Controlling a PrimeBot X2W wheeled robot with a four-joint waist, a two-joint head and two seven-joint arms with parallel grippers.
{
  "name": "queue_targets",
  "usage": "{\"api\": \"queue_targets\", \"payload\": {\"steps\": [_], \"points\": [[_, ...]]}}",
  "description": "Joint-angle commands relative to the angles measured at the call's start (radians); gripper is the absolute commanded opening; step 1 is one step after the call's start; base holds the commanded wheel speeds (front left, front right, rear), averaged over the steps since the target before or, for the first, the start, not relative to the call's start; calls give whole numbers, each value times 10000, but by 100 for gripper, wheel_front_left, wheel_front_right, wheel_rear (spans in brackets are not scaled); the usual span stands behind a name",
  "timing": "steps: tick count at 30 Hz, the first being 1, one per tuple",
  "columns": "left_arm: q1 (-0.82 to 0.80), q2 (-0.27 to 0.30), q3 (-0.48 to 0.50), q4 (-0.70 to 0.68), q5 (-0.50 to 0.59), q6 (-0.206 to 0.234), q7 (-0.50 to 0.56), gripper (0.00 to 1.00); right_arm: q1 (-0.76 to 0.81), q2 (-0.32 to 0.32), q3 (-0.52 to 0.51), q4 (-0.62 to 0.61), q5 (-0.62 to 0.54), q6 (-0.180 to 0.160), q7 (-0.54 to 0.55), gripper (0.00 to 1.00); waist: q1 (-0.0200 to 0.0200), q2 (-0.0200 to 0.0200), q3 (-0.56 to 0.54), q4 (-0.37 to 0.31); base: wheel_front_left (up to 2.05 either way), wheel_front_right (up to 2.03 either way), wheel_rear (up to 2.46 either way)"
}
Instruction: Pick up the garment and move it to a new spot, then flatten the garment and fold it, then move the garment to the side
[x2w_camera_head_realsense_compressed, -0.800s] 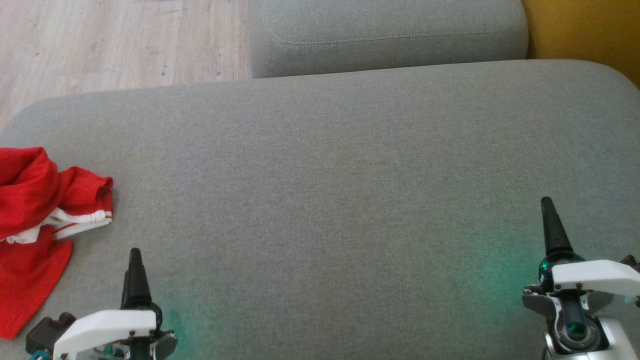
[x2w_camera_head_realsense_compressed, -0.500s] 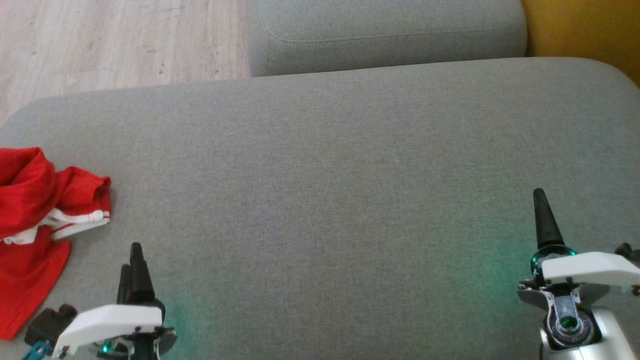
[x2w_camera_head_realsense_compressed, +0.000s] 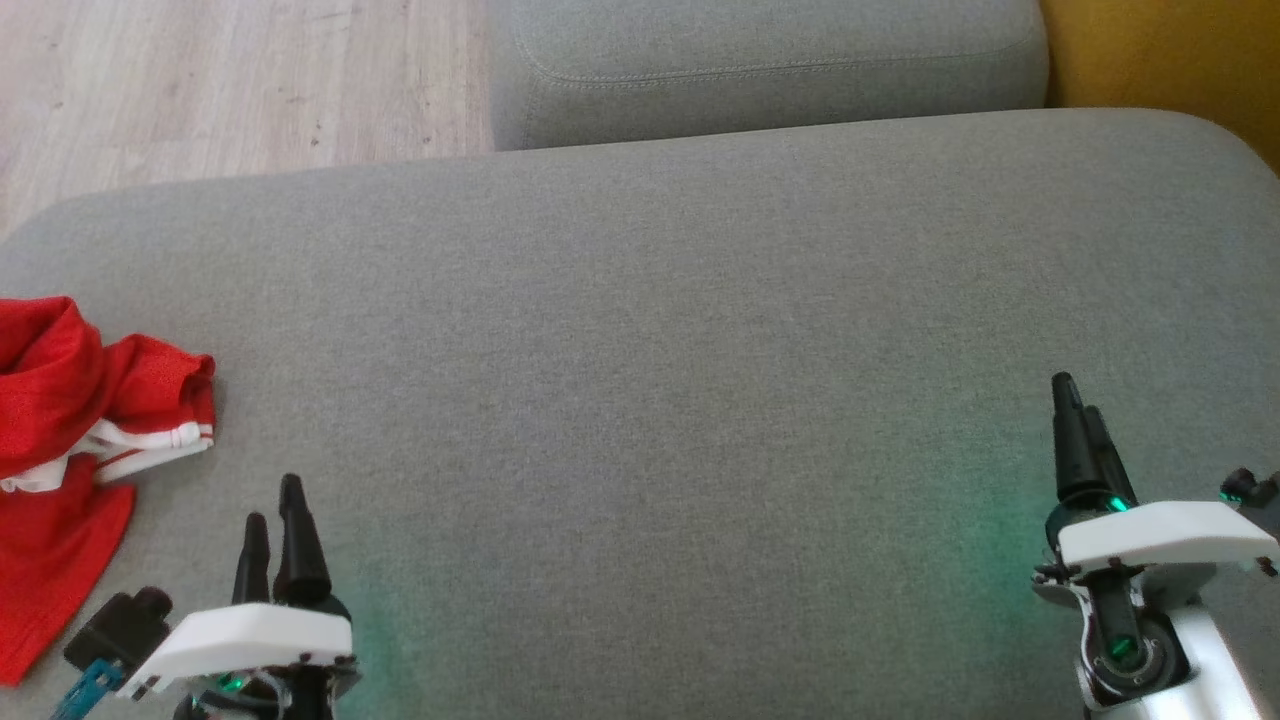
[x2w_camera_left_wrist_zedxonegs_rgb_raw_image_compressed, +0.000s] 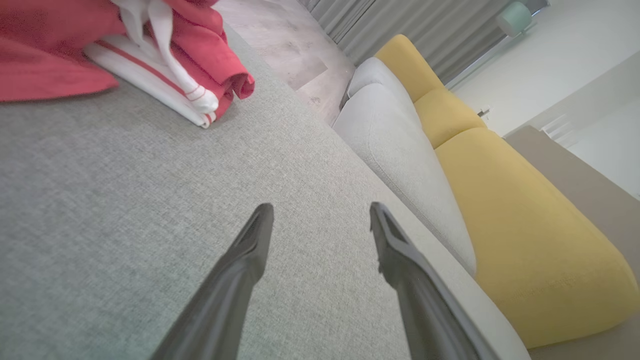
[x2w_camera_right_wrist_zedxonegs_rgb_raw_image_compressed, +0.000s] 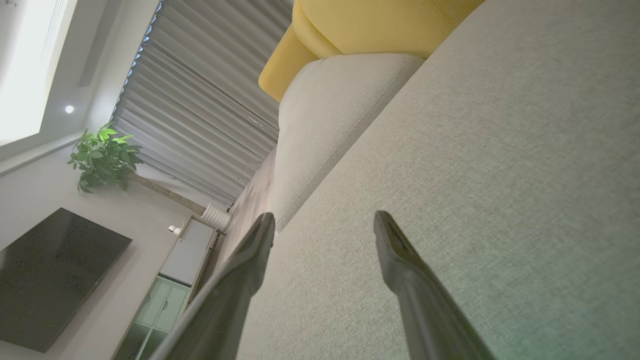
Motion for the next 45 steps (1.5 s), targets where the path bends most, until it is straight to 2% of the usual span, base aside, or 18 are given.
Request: {"api": "queue_targets", "payload": {"steps": [1, 27, 33, 45], "points": [[-550, 194, 68, -333, 373, 63, -144, 100, -630, -250, 184, -326, -333, -3, -151, 100, -1, 0, 9, -10, 0, 0, 0], [-838, 447, -343, -4, 3731, 461, -917, 100, -1154, -623, 923, 300, -3405, -5, -918, 100, -1, 0, 144, -63, 0, 0, 0], [-612, 405, -260, 61, 4481, 695, -1125, 100, -978, -646, 1001, 394, -4240, -5, -1125, 100, -1, 0, 37, -101, 0, 0, 0], [-235, 325, -177, 77, 5755, 885, -1451, 100, -666, -629, 1175, 607, -5454, -6, -1449, 100, -1, 0, -79, -115, 0, 0, 0]]}}
